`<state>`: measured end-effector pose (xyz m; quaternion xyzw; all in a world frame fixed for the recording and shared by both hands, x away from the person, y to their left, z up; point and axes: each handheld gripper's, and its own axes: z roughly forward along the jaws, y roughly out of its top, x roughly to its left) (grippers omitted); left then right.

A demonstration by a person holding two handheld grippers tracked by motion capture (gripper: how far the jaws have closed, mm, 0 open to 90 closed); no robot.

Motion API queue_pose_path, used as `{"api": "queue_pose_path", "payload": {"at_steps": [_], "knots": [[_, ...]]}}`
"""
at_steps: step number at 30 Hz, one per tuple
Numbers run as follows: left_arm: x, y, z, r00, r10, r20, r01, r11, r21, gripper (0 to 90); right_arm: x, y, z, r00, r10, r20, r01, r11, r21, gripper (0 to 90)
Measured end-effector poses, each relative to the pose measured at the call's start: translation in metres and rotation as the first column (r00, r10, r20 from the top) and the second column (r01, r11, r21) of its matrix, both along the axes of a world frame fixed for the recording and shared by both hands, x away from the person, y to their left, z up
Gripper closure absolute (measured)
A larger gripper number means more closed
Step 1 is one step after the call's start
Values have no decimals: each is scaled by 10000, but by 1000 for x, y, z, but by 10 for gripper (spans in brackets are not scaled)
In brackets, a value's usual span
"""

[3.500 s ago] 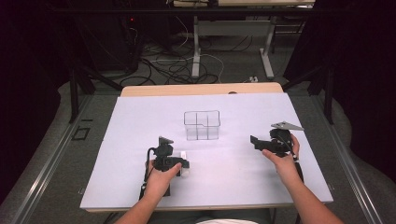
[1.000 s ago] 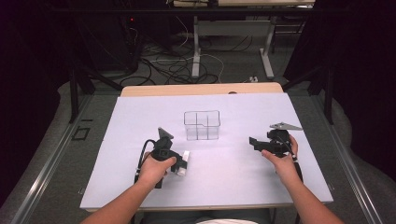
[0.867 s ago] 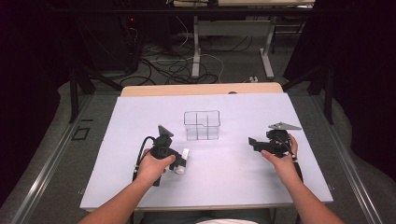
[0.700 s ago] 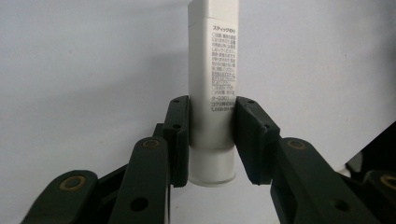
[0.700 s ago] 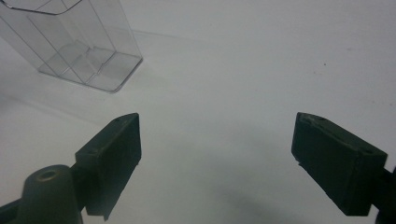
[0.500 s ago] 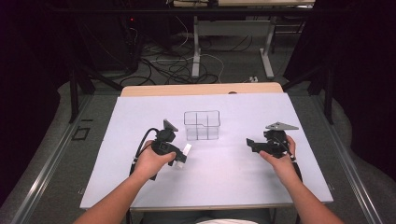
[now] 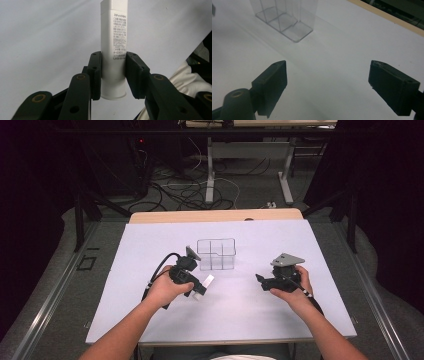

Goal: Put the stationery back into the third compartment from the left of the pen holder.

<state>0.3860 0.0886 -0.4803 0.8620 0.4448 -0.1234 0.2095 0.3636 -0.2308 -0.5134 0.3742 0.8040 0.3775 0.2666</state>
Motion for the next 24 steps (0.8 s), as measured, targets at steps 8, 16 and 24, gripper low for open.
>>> {"api": "queue_pose_path", "payload": {"at_steps": [8, 16, 24], "knots": [[0, -9, -4, 9971, -748, -122, 745, 9971, -181, 675, -8, 21, 5, 9864, 1589, 419, -1490, 9724, -1796, 190], [-2, -15, -5, 9955, -917, -257, 909, 9953, -321, 675, -16, 39, 12, 9321, 3573, 585, -3116, 8739, -3732, 343], [-3, -18, -4, 9938, -1056, -358, 1043, 9938, -377, 675, -23, 54, 13, 8403, 5245, 1372, -4237, 7933, -4372, 419]]}}
